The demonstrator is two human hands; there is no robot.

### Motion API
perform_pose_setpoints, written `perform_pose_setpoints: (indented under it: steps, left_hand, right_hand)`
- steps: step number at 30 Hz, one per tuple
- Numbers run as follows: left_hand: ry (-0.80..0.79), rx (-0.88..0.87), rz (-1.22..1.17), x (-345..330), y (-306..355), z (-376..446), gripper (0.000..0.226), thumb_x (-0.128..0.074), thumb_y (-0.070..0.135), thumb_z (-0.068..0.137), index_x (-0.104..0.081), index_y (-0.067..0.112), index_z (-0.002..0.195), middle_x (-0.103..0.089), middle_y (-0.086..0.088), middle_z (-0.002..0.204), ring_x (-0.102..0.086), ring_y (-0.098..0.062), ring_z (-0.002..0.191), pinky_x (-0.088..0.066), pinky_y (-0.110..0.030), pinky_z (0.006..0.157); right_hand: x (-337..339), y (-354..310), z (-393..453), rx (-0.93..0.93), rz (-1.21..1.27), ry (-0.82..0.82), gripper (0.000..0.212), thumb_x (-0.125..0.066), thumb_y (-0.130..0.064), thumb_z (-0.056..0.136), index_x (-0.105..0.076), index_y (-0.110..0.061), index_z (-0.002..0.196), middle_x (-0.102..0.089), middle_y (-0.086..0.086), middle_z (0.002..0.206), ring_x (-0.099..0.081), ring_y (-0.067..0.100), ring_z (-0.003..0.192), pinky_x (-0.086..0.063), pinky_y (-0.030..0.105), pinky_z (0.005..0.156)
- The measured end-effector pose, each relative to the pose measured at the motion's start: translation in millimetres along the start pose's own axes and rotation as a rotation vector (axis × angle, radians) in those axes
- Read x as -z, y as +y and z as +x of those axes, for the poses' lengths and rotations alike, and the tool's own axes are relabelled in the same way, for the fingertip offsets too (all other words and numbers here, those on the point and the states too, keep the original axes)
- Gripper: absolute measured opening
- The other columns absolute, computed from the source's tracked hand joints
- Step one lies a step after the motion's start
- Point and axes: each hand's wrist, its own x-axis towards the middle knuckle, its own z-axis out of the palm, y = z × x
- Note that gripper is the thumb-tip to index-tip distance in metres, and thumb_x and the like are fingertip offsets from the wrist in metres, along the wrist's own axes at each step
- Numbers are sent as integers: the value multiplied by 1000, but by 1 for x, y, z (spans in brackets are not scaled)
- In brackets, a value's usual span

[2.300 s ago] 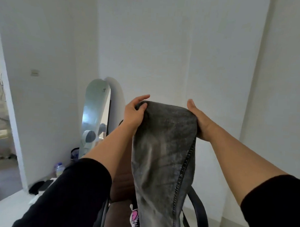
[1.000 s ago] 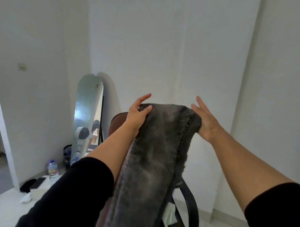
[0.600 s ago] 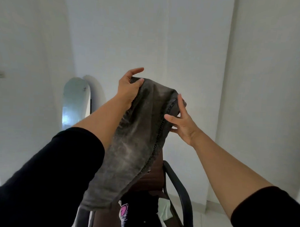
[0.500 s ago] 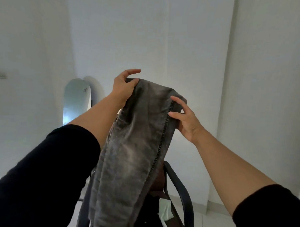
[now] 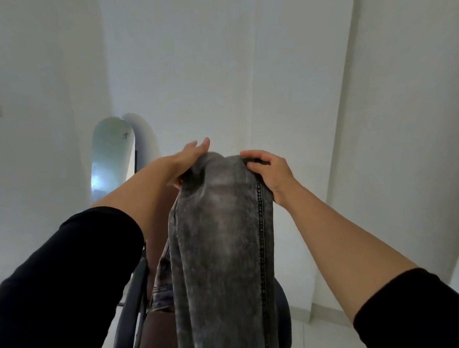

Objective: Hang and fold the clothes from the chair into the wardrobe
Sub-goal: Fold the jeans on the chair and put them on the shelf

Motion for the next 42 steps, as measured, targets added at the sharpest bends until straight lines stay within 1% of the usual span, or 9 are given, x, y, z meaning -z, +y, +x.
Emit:
perform_pose_setpoints:
  steps: [3,9,15,20,25,28,33,38,42]
  left_hand:
    - [-219,170,31,-11,-21,-13,74,-42,72,82,-42,21,136,-51,-8,134,-52,-31,119,-49,-44,89]
    - [263,-97,-195,-21,-57,-7,27,-52,11,95,-59,20,120,-60,-9,118,-56,-17,86,-49,-24,64]
    - [402,-354,-219,-43,-31,-12,23,-52,19,96,-60,26,115,-60,-4,106,-58,-17,88,-48,-18,63]
    - [-55,-223,-132,-48,-31,-29,76,-69,26,85,-23,50,141,-41,10,133,-51,-21,115,-55,-40,78]
    - [433,-409,-163,-71,-19,-25,49,-66,21,88,-48,35,131,-46,4,130,-47,-17,112,-45,-28,92]
    - [511,-392,-151,-91,-18,-21,38,-65,25,88,-55,33,124,-52,5,112,-51,-16,104,-44,-26,86]
    - [81,-447,148,-90,-20,-28,70,-76,16,78,-41,33,136,-53,9,115,-55,-4,99,-47,-22,91]
    - [383,-428,378,-94,-42,-36,65,-79,16,73,-50,30,129,-57,5,130,-51,-16,117,-38,-30,103]
    - [416,-419,377,-93,-66,-46,56,-79,18,74,-56,33,122,-58,8,125,-51,-13,114,-38,-33,105]
  right_hand:
    - [-15,12,-1,-36,-43,6,27,-54,3,89,-70,-16,99,-68,4,100,-62,12,85,-54,19,77]
    - [-5,13,3,-126,-100,84,13,-60,-12,90,-66,-23,94,-57,5,83,-55,14,68,-50,21,61]
    - [32,-3,0,-210,17,15,17,-63,-15,89,-62,-25,102,-63,7,79,-59,17,66,-51,29,62]
    - [53,4,1,-153,140,72,40,-61,-13,90,-49,-28,126,-57,11,88,-59,19,72,-52,32,66]
    - [70,20,-8,-153,36,-209,83,-75,-23,79,-27,-53,139,-36,-6,138,-43,17,127,-34,39,110]
    - [76,34,-24,-187,75,-267,71,-67,0,82,-43,-34,139,-48,0,138,-50,21,123,-41,34,104]
    - [93,46,-29,-148,-5,-95,52,-62,13,80,-62,-17,122,-65,4,108,-60,20,101,-51,20,84]
    - [85,57,-32,-148,-63,-68,55,-66,9,79,-61,-22,125,-62,3,116,-59,17,103,-48,21,89]
    - [72,66,-41,-166,-91,-98,53,-69,7,78,-64,-22,121,-63,6,119,-59,20,107,-48,26,95]
